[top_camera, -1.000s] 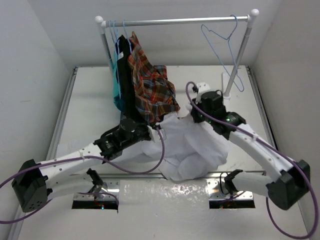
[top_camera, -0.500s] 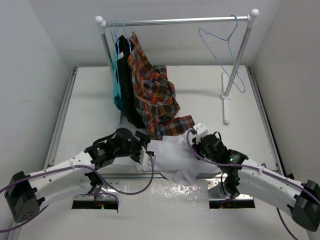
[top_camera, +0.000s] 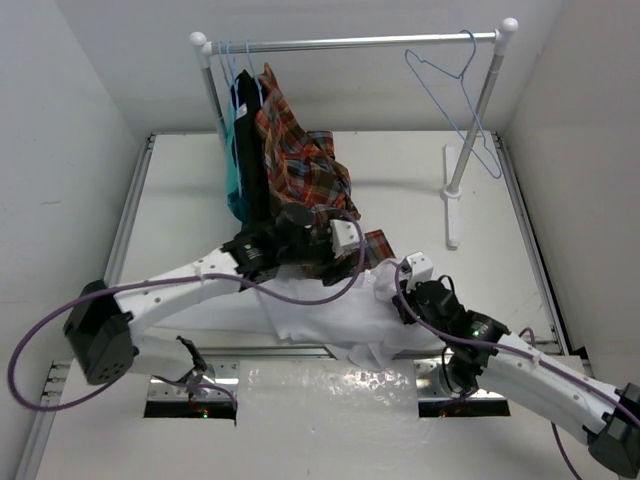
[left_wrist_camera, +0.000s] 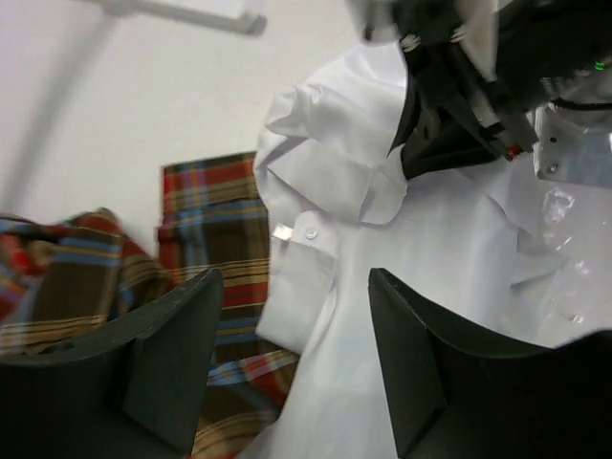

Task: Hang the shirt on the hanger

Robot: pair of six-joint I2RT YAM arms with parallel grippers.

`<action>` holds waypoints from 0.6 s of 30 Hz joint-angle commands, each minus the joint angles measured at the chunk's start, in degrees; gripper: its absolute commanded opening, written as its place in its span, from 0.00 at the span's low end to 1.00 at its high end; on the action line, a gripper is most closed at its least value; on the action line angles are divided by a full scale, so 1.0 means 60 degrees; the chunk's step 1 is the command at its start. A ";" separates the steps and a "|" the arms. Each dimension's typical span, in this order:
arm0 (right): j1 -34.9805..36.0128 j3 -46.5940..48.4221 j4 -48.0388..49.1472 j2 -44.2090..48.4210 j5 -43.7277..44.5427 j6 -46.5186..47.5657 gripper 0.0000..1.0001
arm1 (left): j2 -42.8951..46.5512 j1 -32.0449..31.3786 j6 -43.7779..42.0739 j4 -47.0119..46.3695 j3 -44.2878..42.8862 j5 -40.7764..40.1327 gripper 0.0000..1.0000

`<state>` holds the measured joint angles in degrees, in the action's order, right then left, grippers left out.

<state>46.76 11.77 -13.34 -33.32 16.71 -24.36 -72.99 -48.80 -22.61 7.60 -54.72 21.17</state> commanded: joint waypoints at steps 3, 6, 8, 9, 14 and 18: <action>0.0072 0.0117 -0.1887 0.1157 0.1532 -0.2131 0.32 | -0.2054 -0.0304 0.1369 0.0138 -0.0679 -0.0347 0.65; 0.0058 0.1021 -0.3340 0.1392 0.1654 -0.2927 0.86 | -0.2831 -0.0305 0.0358 0.0593 -0.0900 -0.1226 0.66; 0.0058 0.1639 -0.3678 0.1569 0.1624 -0.2797 0.99 | -0.3068 -0.0290 -0.0169 0.0624 -0.0871 -0.1594 0.67; 0.0072 0.2280 -0.3665 0.1569 0.1653 -0.2680 0.99 | -0.3214 -0.0305 -0.0288 0.0595 -0.0783 -0.1652 0.68; 0.0043 0.4100 -0.3489 -0.0652 0.1889 -0.1992 0.99 | -0.3552 -0.0320 -0.0932 0.0228 -0.0256 -0.1887 0.70; -0.1402 0.5406 -0.3899 -0.2969 0.0662 -0.2121 0.99 | -0.3568 -0.0320 -0.1255 0.0199 -0.0007 -0.2005 0.66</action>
<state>43.94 41.50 -34.59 -43.40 24.82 -37.10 -94.89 -50.24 -26.89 11.09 -55.48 10.39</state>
